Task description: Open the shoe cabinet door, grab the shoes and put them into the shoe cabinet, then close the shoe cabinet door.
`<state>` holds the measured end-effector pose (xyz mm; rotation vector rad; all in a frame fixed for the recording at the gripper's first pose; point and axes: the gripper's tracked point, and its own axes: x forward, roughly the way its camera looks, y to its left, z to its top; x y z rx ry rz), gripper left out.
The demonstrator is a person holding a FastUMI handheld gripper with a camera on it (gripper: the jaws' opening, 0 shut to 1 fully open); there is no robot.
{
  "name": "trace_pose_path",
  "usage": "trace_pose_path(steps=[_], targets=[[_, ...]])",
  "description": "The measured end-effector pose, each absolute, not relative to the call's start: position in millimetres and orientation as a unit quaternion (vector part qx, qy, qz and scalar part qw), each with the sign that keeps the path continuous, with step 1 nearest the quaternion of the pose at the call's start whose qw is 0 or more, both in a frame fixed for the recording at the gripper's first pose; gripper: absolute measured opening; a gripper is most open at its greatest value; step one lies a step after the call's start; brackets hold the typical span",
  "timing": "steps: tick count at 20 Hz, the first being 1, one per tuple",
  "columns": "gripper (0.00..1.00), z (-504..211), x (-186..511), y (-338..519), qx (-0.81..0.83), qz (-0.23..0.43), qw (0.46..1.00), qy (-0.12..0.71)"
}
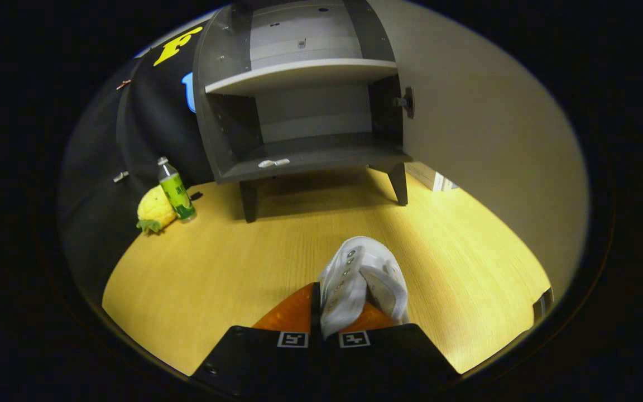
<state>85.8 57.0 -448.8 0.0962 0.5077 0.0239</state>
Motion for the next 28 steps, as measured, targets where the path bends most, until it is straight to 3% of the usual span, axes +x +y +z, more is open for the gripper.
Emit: trace_pose_path(steps=[8, 15, 22, 28], targets=[[0.05, -284, 104, 97, 0.028, 0.082, 0.976, 0.198], [0.05, -175, 186, 105, 0.029, 0.086, 0.98, 0.175], [0.05, -124, 293, 107, -0.009, 0.077, 0.986, 0.15], [0.05, -142, 373, 114, 0.007, 0.084, 0.981, 0.174]])
